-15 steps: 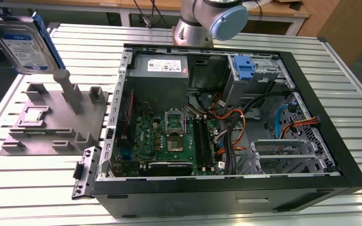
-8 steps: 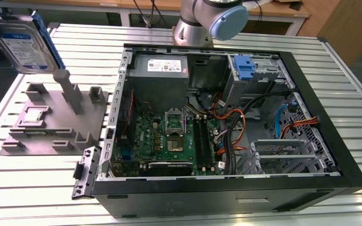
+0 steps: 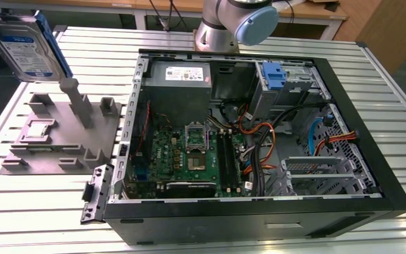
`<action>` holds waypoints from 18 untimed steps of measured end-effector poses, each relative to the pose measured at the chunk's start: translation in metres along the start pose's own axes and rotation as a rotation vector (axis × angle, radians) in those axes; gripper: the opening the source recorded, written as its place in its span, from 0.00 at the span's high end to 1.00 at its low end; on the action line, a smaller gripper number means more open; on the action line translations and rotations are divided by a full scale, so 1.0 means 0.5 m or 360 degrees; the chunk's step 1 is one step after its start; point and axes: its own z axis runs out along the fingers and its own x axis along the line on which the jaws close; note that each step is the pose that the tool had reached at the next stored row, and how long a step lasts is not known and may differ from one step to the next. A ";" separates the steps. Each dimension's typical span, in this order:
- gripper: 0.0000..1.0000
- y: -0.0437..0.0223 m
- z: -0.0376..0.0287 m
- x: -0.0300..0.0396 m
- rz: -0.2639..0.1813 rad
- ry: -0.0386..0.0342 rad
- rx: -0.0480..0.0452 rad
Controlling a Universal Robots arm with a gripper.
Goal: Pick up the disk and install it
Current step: 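Pick up the disk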
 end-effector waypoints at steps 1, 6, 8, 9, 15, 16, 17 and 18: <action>0.63 0.000 -0.001 0.000 0.0000 0.0000 0.0000; 0.63 0.000 -0.008 -0.001 0.0000 0.0000 0.0000; 0.63 0.000 -0.011 -0.001 0.0000 0.0000 0.0000; 0.63 0.001 -0.012 -0.001 0.0000 0.0000 0.0000; 0.63 0.001 -0.023 -0.002 0.0000 0.0000 0.0000; 0.63 0.001 -0.026 -0.002 0.0000 0.0000 0.0000; 0.63 0.001 -0.028 -0.002 0.0000 0.0000 0.0000; 0.63 0.001 -0.031 -0.002 0.0000 0.0000 0.0000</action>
